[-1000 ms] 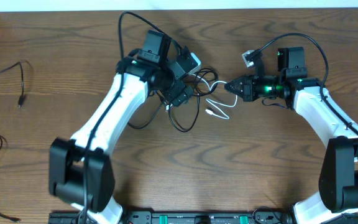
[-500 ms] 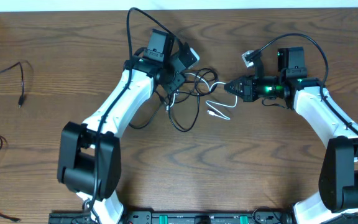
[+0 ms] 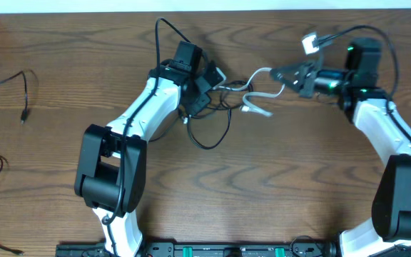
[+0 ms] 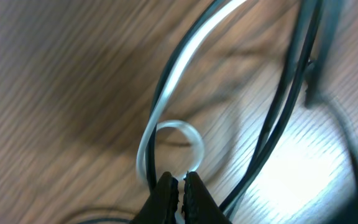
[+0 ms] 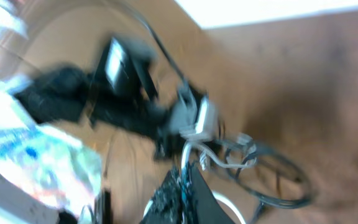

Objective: Untangle cables

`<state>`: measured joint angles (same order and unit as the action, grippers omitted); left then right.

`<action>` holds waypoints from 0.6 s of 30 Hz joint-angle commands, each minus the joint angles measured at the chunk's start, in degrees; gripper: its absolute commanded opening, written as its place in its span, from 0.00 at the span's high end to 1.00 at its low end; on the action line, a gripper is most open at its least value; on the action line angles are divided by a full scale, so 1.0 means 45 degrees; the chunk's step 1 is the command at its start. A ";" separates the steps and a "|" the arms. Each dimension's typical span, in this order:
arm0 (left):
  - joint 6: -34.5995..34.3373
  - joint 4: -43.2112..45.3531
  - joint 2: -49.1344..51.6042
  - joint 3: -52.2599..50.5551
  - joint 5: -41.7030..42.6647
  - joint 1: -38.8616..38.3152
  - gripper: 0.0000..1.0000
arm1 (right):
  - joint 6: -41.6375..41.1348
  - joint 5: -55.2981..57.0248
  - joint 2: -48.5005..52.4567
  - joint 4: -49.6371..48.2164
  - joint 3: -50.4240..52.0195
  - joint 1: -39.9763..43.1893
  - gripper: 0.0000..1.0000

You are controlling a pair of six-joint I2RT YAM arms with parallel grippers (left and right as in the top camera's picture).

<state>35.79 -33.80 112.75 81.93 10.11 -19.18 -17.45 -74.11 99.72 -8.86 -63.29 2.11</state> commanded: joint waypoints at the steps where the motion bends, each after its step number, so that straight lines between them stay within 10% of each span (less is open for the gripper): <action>1: -0.0253 -0.0486 0.0063 -0.0029 -0.1316 0.0879 0.93 | -0.4376 -0.1394 -0.0364 -0.2866 -0.0209 0.1088 0.99; 11: -0.1219 -0.1025 0.0063 -0.0034 -0.1010 0.2827 0.93 | -1.1774 -0.1326 -0.0364 -1.1798 -0.0209 0.4337 0.99; 18: -0.1209 -0.0826 0.0063 -0.0039 0.1690 0.2589 0.93 | -1.2021 -0.2905 -0.0355 -1.2254 -0.0155 0.4930 0.99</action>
<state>31.24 -38.09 112.75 81.93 8.86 -6.02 -68.75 -81.54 99.11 -63.86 -63.94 25.71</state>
